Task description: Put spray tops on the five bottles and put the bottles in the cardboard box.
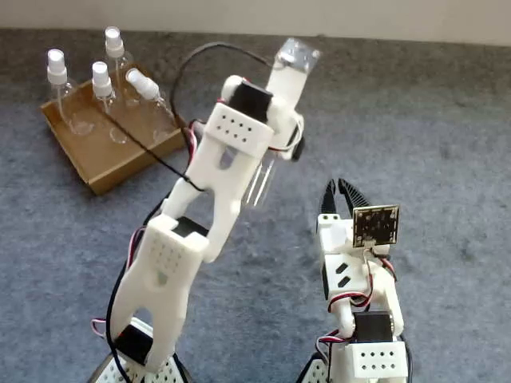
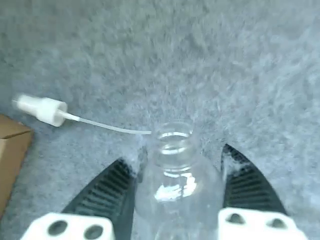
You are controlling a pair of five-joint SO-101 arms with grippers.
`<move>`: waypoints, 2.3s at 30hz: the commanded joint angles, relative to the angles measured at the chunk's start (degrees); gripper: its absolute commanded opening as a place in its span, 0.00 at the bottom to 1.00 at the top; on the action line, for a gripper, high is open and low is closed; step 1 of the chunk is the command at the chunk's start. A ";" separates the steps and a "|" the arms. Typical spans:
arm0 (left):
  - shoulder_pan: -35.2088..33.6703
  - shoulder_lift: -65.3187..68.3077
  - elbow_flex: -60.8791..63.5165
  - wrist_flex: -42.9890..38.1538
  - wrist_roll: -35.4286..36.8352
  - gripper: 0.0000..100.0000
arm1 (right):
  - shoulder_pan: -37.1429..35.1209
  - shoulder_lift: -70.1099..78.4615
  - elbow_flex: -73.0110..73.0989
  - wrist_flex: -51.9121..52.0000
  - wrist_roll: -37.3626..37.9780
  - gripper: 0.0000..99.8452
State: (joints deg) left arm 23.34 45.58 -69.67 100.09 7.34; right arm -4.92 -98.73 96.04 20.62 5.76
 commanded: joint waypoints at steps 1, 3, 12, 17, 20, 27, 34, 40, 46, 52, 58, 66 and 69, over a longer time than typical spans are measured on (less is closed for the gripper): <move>0.48 -10.95 -2.86 0.70 0.44 0.05 | 0.75 -0.04 8.84 0.48 0.70 0.04; 0.48 -13.76 -1.45 0.79 0.44 0.05 | 0.75 -0.04 8.84 0.48 0.70 0.04; -0.48 -29.14 27.74 0.35 0.26 0.06 | 0.75 -0.04 8.84 0.48 0.70 0.04; -3.65 -31.43 39.43 -0.79 -0.62 0.06 | 0.75 -0.04 8.84 0.48 0.70 0.04; -5.85 -31.43 45.23 -2.29 -4.40 0.06 | 0.75 -0.04 8.84 0.48 0.70 0.04; -7.34 -31.43 60.00 -12.13 -11.52 0.05 | 0.75 -0.04 8.84 0.48 0.70 0.04; -7.25 -34.77 71.78 -20.04 -11.78 0.05 | 0.75 -0.04 8.84 0.48 0.70 0.04; -7.25 -43.12 78.20 -20.66 -11.78 0.05 | 0.75 -0.04 8.84 0.48 0.70 0.04; -7.25 -53.58 90.15 -27.08 -11.87 0.05 | 0.75 -0.04 8.84 0.48 0.70 0.04; -7.25 -58.51 98.59 -34.20 -11.87 0.05 | 0.66 -0.04 8.84 0.48 0.70 0.04; -9.19 -53.93 99.47 -41.32 -11.96 0.06 | 0.66 -0.04 8.84 0.48 0.70 0.04; -14.73 -39.25 90.86 -45.01 -19.43 0.06 | 0.66 -0.04 8.84 0.48 0.70 0.04; -15.43 -37.76 89.19 -45.10 -19.43 0.11 | 0.66 -0.04 8.84 0.48 0.70 0.04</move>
State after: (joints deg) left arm 9.36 7.25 24.48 55.96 -11.21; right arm -4.75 -98.73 96.04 20.62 5.76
